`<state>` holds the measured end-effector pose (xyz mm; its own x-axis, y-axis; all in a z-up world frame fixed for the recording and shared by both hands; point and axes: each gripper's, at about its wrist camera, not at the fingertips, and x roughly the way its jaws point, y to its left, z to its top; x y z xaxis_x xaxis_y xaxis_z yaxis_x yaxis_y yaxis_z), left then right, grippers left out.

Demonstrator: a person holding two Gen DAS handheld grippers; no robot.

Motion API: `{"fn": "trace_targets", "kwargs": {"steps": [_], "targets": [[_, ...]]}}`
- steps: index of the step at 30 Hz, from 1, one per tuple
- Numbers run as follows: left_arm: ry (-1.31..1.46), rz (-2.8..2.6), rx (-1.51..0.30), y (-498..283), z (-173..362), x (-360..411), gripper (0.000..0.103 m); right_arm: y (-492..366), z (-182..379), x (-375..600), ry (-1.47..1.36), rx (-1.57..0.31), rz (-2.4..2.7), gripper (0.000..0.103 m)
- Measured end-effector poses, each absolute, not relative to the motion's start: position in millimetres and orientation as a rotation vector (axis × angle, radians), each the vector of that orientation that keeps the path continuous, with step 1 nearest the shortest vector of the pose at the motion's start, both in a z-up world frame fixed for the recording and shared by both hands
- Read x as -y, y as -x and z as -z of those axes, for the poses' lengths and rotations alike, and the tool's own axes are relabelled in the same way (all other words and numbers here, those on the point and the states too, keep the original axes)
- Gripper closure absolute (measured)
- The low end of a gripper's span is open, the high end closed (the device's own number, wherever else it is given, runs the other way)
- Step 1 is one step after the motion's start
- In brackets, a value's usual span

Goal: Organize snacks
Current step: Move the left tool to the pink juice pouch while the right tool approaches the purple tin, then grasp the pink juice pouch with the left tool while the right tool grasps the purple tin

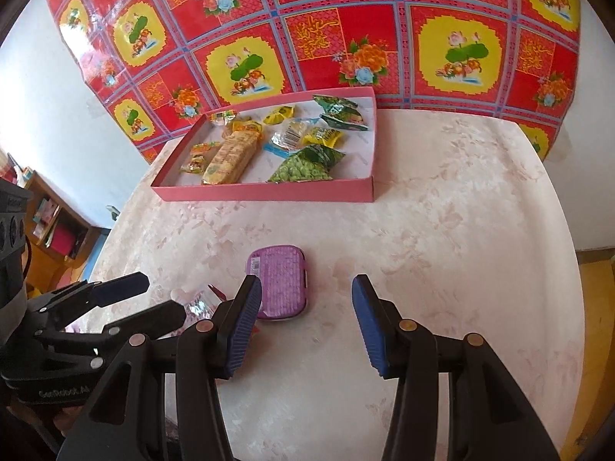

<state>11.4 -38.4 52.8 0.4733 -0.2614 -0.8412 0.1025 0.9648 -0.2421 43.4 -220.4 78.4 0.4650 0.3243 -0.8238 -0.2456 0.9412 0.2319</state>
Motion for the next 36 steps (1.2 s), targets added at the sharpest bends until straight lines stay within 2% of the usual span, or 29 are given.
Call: {"fn": "trace_targets", "kwargs": {"steps": [7, 21, 36], "targets": [[0.167, 0.244, -1.098, -8.8, -42.2, 43.1, 0.019, -40.2, -68.5, 226.9, -0.093, -1.055, -0.335, 0.053], [0.046, 0.245, -1.168, -7.3, -17.7, 64.1, 0.019, -41.5, -61.5, 230.6, -0.104, -1.074, -0.324, 0.053], [0.025, 0.098, -1.108, -16.2, -9.9, 36.9, 0.020, -41.5, -52.3, 212.7, -0.078, -1.106, -0.356, 0.053]]}}
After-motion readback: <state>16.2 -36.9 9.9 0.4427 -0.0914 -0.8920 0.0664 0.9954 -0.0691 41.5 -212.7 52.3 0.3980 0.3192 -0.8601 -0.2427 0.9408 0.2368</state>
